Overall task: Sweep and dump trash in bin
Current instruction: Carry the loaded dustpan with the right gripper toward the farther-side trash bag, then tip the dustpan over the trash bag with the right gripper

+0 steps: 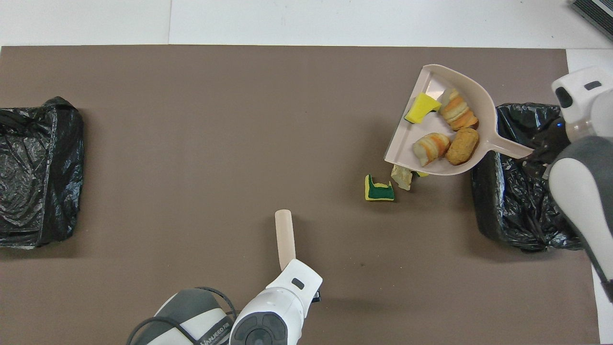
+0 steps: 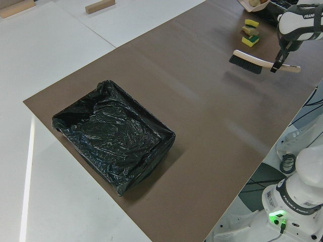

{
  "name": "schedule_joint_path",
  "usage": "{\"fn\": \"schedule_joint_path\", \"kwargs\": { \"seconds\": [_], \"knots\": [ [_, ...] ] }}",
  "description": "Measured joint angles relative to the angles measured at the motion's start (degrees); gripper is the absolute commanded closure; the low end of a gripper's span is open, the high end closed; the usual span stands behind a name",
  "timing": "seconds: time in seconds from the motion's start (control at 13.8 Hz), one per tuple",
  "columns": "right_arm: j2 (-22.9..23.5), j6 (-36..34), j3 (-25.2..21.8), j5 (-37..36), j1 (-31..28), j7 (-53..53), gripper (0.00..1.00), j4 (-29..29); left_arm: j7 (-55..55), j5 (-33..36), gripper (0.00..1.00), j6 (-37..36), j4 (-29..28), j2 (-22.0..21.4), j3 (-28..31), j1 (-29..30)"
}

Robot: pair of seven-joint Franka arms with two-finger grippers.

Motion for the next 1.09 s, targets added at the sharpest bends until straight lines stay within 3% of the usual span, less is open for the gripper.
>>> {"fn": "schedule_joint_path", "kwargs": {
  "seconds": [0.36, 0.43, 0.51, 0.58, 0.65, 1.09],
  "knots": [
    [-0.10, 0.00, -0.14, 0.20, -12.71, -8.52, 1.00, 0.37, -6.22, -0.49, 1.00, 8.09, -5.12, 0.33, -0.04, -4.16],
    [-0.13, 0.00, -0.22, 0.15, -14.93, -11.07, 1.00, 0.61, -6.60, -0.49, 0.90, 8.54, -5.38, 0.42, 0.01, -4.23],
    [-0.18, 0.00, -0.34, -0.07, -16.81, -13.80, 1.00, 0.88, -6.70, -0.50, 0.62, 9.14, -5.50, 0.66, 0.08, -4.23],
    [-0.22, 0.03, -0.64, -0.84, -18.19, -16.68, 1.00, 1.13, -6.72, -0.50, 0.14, 9.93, -5.52, 1.03, 0.21, -4.23],
    [-0.26, 0.11, -0.98, -2.44, -19.01, -19.25, 1.00, 1.27, -6.72, -0.50, 0.00, 10.56, -5.44, 1.36, 0.36, -4.23],
    [0.25, 5.65, -2.52, -17.11, -19.94, -31.00, 1.00, 0.86, -6.75, -0.51, 0.00, 8.21, -1.61, 2.26, 1.47, -3.16]
  ]
}}
